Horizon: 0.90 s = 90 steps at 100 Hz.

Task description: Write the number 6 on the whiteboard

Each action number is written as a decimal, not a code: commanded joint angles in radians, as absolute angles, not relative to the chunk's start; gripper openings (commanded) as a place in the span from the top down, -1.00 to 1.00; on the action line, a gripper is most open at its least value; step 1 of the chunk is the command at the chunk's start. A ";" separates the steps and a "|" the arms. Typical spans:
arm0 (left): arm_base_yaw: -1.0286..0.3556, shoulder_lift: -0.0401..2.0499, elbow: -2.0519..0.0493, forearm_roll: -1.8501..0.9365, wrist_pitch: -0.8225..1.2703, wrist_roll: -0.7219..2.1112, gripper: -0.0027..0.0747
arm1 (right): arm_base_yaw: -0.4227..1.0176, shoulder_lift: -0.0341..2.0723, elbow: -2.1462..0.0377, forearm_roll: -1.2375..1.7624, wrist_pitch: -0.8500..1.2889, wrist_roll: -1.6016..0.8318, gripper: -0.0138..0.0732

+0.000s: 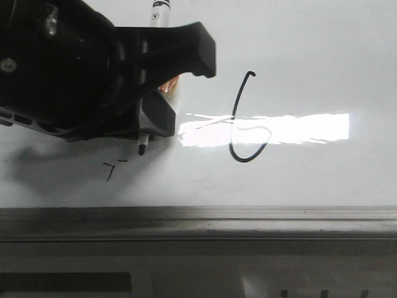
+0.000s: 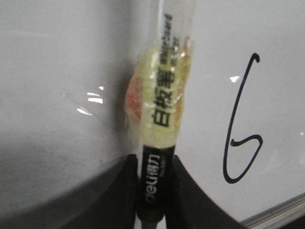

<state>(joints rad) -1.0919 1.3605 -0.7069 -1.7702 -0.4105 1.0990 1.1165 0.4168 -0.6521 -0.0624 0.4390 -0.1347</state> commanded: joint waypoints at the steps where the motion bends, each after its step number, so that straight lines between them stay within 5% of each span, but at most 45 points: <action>1: -1.045 1.378 -0.706 -1.775 -0.573 1.098 0.98 | 1.108 0.423 -0.683 -0.065 0.355 -0.138 0.83; 22: -1.045 1.378 -0.706 -1.775 -0.558 1.098 0.93 | 1.108 0.423 -0.683 -0.063 0.350 -0.138 0.83; 44: -1.045 1.378 -0.706 -1.775 -0.561 1.098 0.11 | 1.108 0.423 -0.683 -0.063 0.349 -0.138 0.83; 69: -1.045 1.378 -0.706 -1.775 -0.561 1.098 -0.02 | 1.108 0.423 -0.683 -0.063 0.349 -0.138 0.83; 90: -1.045 1.371 -0.706 -1.772 -0.567 1.098 -0.46 | 1.108 0.423 -0.683 -0.063 0.349 -0.138 0.83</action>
